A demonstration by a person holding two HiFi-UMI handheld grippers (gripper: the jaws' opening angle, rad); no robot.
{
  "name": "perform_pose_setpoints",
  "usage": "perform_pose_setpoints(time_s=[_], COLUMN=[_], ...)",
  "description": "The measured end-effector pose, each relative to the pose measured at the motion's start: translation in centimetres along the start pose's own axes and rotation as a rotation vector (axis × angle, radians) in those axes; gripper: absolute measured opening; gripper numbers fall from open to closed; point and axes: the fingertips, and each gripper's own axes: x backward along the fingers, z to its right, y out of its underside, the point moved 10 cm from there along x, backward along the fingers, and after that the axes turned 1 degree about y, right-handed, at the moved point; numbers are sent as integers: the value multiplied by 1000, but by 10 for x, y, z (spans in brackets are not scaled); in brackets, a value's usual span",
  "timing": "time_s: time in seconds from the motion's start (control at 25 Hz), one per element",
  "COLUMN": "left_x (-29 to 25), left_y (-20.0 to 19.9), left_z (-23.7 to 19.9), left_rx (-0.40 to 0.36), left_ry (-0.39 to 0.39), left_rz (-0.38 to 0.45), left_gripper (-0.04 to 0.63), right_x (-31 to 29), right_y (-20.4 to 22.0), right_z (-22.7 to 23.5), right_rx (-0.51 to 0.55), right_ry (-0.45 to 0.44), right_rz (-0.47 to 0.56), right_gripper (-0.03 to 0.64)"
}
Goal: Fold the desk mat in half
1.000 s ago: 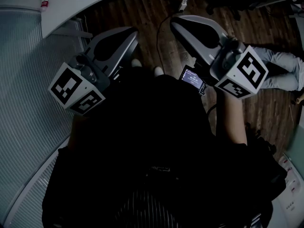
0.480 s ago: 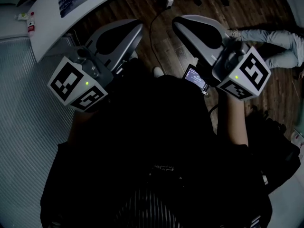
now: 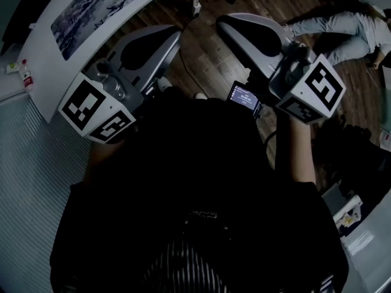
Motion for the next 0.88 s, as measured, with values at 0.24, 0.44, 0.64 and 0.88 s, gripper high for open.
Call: perform_pose_setpoints(time_s=[0.24,0.44,0.64,0.88], left_x=[15,38,71,107], left_y=[-20,-25,-20,-16], left_z=[-49,-91,-134,-168], left_rx=[7,36,75,119], left_ry=[83,87,-20,-15], left_rz=[-8,-6,9,106], left_gripper=[8,8,8,8], right_x=[-57,-100,-151,-209], right_y=[-16,-21,-18,-17], right_z=[-2,2,7,9], right_rx=[2,-3,-2,9], right_ry=[31,20,-29,-72], right_rz=[31,46,30,-34], right_gripper=[2,2,2,2])
